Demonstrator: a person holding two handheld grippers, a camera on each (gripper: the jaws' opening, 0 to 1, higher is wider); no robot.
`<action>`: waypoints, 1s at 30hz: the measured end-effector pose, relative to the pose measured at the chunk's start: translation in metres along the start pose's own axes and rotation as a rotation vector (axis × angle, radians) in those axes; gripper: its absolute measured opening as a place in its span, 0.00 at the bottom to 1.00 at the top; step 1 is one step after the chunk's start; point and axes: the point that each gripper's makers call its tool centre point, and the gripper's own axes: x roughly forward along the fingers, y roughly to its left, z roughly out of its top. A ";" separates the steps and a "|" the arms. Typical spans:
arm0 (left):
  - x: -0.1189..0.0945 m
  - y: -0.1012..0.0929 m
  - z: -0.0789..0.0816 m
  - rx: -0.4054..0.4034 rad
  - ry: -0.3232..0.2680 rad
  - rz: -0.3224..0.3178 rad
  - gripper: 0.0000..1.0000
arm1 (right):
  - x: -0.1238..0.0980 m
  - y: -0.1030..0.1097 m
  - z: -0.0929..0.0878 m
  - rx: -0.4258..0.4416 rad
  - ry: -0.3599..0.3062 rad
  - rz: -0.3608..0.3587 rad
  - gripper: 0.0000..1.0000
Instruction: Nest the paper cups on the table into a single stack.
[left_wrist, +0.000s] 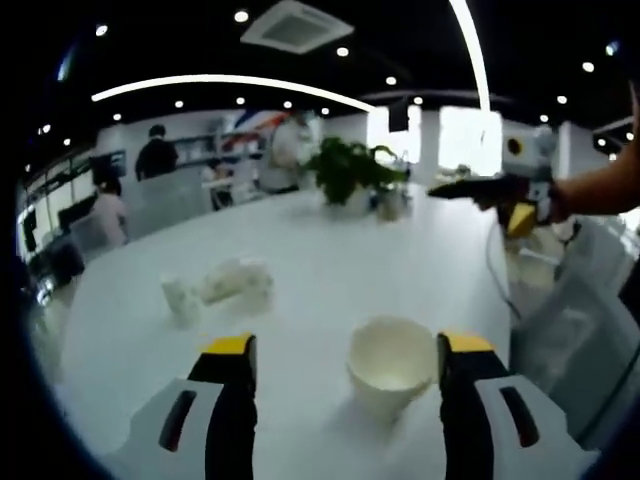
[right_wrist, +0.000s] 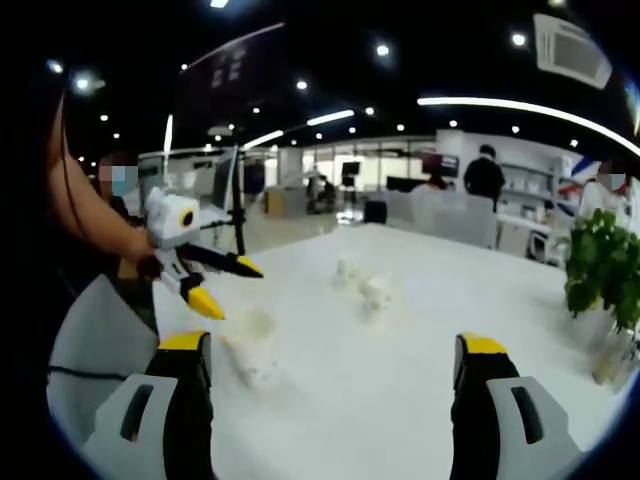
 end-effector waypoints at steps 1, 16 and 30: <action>-0.004 0.006 0.005 -0.005 -0.006 0.011 0.77 | 0.001 -0.001 0.002 -0.002 -0.003 -0.001 0.99; -0.049 0.066 0.026 -0.002 -0.034 0.146 0.97 | 0.014 -0.018 0.018 -0.032 -0.020 -0.003 1.00; -0.072 0.072 0.023 0.017 -0.033 0.161 0.99 | 0.030 -0.030 0.017 -0.044 -0.016 -0.001 1.00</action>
